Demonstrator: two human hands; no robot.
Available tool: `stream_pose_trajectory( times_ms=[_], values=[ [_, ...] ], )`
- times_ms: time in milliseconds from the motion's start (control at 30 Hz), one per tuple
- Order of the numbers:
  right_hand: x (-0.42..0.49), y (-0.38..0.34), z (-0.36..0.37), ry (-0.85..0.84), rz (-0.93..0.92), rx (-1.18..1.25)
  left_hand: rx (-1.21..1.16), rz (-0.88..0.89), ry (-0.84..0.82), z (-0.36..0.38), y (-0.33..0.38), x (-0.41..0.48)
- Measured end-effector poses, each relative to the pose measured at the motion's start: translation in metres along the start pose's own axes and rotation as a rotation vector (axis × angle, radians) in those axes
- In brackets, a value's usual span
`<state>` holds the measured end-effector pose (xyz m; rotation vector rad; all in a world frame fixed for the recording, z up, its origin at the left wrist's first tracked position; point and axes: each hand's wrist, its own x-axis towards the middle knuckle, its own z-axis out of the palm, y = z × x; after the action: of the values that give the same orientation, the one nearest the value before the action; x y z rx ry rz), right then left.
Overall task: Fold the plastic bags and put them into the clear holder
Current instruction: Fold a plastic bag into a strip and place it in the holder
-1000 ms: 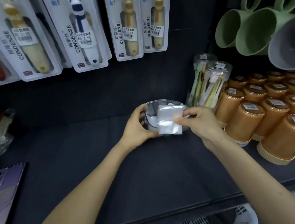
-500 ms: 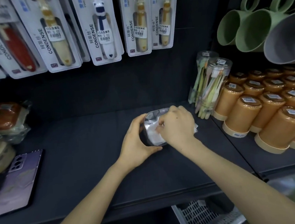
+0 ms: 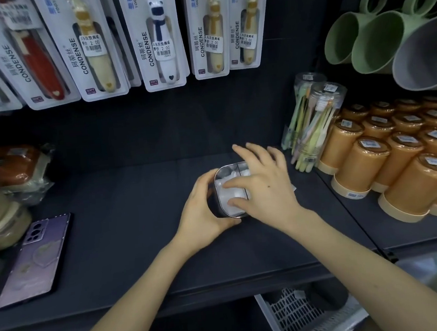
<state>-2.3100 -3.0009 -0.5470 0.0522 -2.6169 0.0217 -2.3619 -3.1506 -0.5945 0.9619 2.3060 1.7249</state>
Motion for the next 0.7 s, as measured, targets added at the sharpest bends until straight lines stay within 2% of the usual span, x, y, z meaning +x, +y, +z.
stream_pose_trajectory(
  times_ms=[133,267,367,567,700],
  values=[
    [0.011,-0.008,0.011,-0.319,0.027,-0.204,0.015,-0.006,-0.001,0.0,0.003,-0.002],
    [0.016,-0.008,0.005,-0.365,0.036,-0.279,0.007,-0.021,-0.027,-0.002,0.0,0.001],
    [0.01,-0.004,-0.009,-0.289,0.088,-0.161,-0.023,-0.051,-0.04,-0.003,-0.003,0.005],
    [-0.026,0.016,-0.019,0.064,0.247,0.04,-0.124,-0.151,-0.044,-0.009,-0.009,0.026],
    [-0.06,0.009,-0.02,0.127,0.295,0.205,-0.178,-0.234,-0.092,-0.012,-0.019,0.044]
  ],
)
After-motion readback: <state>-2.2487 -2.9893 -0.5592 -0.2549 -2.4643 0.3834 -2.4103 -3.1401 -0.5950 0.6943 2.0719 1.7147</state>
